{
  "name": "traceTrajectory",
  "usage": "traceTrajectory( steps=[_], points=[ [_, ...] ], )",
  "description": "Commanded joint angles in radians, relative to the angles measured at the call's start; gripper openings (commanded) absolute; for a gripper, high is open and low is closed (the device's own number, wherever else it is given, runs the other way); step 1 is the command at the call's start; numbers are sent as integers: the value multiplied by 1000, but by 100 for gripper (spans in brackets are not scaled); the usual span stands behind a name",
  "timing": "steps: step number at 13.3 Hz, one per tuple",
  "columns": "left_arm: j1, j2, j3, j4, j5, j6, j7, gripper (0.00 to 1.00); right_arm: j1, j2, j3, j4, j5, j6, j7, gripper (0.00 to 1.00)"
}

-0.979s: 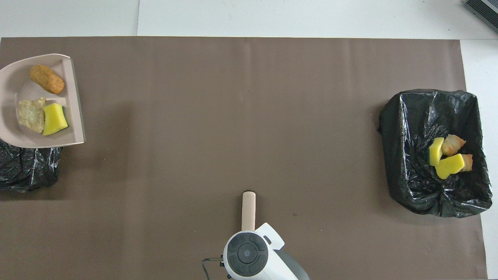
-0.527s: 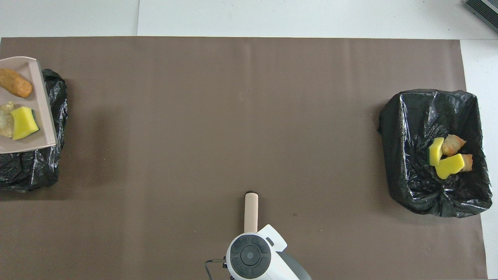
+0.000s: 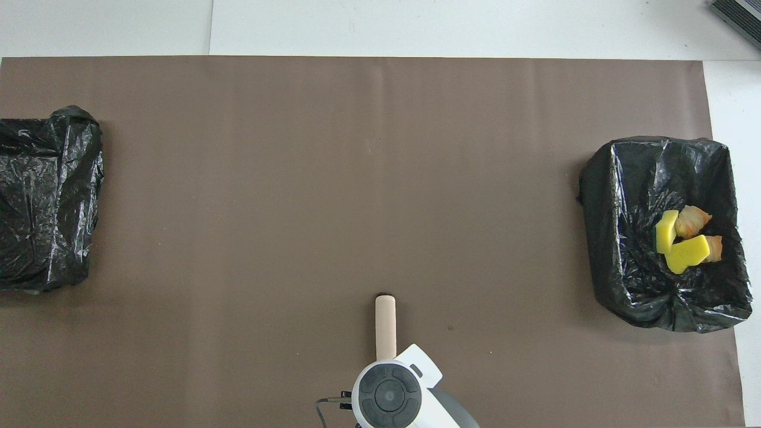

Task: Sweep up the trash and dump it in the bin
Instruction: 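Tip the dustpan over the black bin with the left gripper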

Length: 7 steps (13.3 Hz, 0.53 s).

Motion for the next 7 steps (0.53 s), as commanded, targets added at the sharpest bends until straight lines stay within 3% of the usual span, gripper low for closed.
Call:
traceTrajectory(
  steps=[1,4,7],
  points=[
    [-18,-40,-1,-91,97,53,7,0,-10,-28,-7,4,-21,5,-31,100],
    [-30,-52,-1,-115,215,68,1,0,-38,-60,-14,27,-25,0,-31,100],
    [-32,-48,-1,-86,304,68,-44,0,-136,-129,-14,85,-94,-64,-31,100]
  ],
)
